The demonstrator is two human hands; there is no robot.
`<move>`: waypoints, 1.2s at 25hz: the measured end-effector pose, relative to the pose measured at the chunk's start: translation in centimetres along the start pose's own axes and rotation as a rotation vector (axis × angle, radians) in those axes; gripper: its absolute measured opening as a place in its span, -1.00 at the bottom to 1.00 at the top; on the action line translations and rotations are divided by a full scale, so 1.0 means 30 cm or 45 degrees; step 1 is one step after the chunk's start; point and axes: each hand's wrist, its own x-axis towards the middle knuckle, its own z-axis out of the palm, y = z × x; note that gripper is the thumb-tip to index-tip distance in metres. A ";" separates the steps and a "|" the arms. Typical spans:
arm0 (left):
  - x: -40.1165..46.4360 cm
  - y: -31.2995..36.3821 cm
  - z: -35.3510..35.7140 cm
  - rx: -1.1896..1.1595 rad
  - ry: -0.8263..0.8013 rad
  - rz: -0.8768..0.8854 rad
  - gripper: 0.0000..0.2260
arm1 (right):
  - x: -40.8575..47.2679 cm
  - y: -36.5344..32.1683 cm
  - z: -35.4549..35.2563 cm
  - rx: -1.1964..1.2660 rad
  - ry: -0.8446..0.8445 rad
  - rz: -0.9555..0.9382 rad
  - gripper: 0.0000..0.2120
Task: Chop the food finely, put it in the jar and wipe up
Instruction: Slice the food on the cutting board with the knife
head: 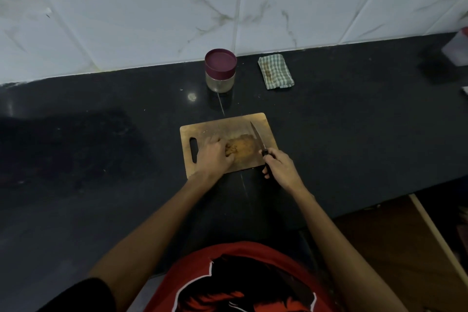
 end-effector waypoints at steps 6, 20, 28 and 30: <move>0.101 0.038 -0.006 0.044 -0.005 0.131 -0.72 | 0.036 -0.039 -0.006 0.015 0.002 0.035 -0.79; 0.097 0.002 0.047 -0.092 0.047 0.057 -0.75 | 0.043 -0.022 0.042 0.013 -0.021 0.075 -0.77; 0.103 0.010 0.037 -0.113 0.073 0.066 -0.78 | 0.054 -0.021 0.038 0.001 -0.045 0.092 -0.80; 0.104 0.011 0.036 -0.099 0.075 0.075 -0.77 | 0.056 -0.025 0.034 -0.066 -0.045 0.041 -0.81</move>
